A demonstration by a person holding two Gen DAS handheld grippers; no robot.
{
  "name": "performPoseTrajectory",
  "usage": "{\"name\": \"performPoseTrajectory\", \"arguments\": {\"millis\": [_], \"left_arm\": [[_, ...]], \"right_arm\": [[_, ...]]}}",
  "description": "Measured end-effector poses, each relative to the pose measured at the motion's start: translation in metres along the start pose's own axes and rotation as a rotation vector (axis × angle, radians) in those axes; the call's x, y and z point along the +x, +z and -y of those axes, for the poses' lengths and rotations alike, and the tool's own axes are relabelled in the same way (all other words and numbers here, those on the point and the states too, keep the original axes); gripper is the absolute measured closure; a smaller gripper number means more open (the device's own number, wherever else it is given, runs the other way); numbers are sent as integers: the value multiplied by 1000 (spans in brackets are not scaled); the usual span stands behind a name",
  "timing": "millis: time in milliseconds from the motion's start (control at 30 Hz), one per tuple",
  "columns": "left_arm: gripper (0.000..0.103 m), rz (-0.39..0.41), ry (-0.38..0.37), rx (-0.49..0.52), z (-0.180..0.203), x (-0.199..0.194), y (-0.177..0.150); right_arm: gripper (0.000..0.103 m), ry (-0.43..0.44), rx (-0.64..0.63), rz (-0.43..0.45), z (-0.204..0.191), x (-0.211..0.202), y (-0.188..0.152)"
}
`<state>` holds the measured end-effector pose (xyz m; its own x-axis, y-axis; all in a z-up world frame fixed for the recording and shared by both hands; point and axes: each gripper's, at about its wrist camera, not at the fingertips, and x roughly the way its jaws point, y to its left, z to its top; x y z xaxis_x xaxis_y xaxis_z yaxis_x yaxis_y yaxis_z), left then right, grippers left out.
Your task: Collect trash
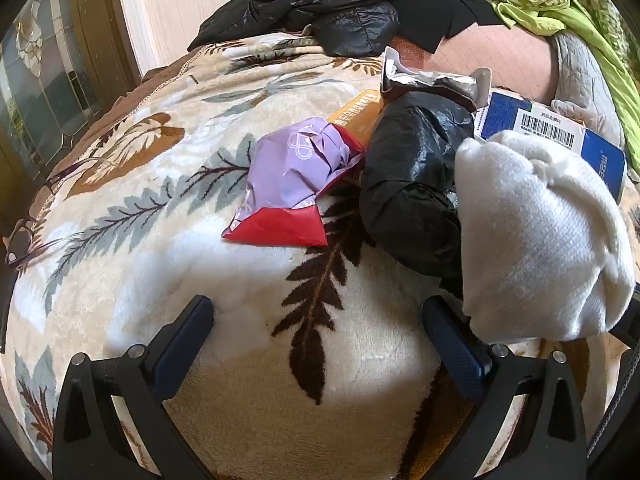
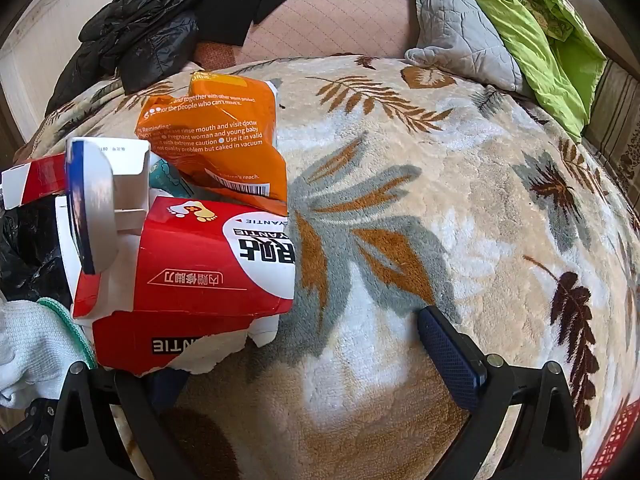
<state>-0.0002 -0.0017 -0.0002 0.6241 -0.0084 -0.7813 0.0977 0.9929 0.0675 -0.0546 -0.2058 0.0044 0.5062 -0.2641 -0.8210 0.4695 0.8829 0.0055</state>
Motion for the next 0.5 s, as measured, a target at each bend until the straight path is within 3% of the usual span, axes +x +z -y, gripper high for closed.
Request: {"name": "performPoseTrajectory", "arguments": {"millis": [167, 367, 500], "left_arm": [[0, -3, -6, -1, 0, 1, 1], [0, -1, -64, 16, -6, -9, 0], [0, 43, -90, 7, -9, -20, -1]], "right_arm": [[0, 0, 0, 1, 0, 0, 0], [0, 1, 1, 1, 0, -1, 0], [0, -8, -7, -2, -1, 0, 0]]}}
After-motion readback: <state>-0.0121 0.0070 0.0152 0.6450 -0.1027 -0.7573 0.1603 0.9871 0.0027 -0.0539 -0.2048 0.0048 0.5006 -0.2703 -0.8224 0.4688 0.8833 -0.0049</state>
